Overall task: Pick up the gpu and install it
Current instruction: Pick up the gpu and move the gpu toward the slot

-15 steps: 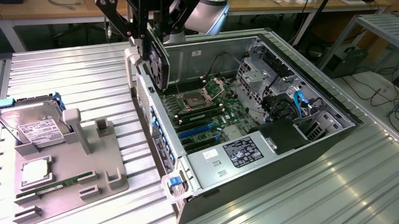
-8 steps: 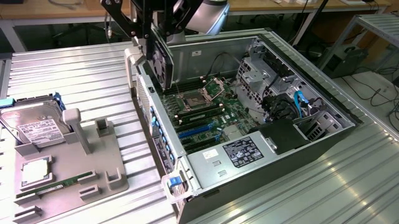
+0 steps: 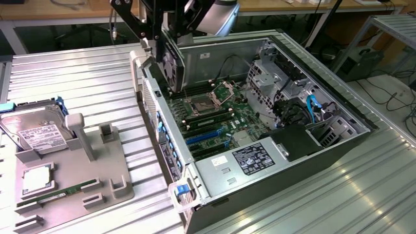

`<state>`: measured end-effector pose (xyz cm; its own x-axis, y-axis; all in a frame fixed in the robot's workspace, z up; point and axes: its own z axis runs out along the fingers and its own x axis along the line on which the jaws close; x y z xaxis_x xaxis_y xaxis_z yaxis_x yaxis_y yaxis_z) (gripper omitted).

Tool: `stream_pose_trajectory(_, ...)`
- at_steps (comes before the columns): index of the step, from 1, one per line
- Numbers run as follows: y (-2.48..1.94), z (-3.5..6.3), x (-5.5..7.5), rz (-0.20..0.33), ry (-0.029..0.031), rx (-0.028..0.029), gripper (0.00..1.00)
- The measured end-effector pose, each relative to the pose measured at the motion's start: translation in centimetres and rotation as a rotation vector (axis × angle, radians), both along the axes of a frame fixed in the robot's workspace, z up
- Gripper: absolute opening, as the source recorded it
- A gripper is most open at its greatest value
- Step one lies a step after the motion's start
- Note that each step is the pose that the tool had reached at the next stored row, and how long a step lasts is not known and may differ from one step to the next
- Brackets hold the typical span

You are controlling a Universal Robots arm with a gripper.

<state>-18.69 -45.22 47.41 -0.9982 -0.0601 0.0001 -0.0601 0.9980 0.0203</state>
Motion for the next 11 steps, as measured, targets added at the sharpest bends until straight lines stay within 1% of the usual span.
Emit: stream_pose_trajectory(11, 0.00, -0.01, 0.82, 0.002, 0.0000, 0.0000, 0.27)
